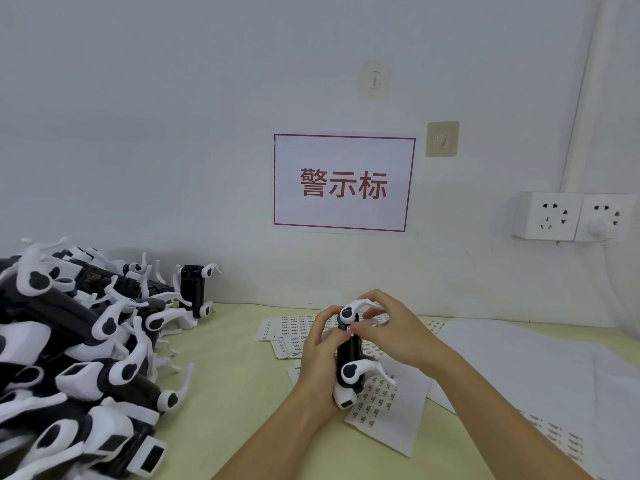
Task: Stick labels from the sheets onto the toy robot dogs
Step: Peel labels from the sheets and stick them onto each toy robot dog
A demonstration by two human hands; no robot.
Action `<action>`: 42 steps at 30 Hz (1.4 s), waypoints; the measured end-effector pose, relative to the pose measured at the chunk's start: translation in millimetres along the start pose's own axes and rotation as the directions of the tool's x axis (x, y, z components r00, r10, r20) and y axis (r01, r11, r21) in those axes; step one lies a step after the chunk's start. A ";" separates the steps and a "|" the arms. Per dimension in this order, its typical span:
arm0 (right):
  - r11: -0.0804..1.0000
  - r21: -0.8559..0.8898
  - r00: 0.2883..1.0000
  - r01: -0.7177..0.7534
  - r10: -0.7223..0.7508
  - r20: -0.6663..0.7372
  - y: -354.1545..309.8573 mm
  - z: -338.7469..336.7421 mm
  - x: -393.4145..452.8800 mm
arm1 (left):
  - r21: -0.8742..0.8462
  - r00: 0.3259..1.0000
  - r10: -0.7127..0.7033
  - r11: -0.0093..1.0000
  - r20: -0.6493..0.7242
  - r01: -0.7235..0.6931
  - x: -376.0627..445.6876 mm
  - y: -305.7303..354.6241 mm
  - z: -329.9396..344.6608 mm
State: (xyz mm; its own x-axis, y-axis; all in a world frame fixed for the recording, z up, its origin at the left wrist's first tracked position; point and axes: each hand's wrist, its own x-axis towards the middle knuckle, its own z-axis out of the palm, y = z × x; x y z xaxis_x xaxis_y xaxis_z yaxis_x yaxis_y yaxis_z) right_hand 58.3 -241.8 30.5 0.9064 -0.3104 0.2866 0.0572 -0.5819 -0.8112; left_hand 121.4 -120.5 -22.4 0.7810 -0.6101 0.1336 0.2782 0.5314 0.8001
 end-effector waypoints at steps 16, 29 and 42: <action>0.992 0.089 0.996 -0.087 0.084 0.040 -1.8 -3.1 1.1 | 0.135 0.998 0.052 0.990 -0.048 -0.045 0.6 -2.8 0.8; 0.980 0.160 0.990 -0.115 0.126 -0.061 2.2 0.2 6.7 | 0.062 1.000 -0.011 0.998 0.004 0.011 0.8 -3.0 2.4; 0.944 0.312 0.878 0.104 0.060 -0.475 4.1 4.5 5.9 | 0.101 0.989 -0.006 0.995 -0.146 0.021 7.9 -6.6 -1.8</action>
State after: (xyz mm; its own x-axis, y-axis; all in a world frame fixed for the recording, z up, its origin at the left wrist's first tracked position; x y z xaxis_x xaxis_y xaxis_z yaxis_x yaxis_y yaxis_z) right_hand 65.7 -242.6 26.6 0.6002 -0.6648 0.4447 0.2790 -0.3470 -0.8954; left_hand 126.7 -127.7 -27.7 0.8523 -0.5214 0.0421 0.2370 0.4566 0.8575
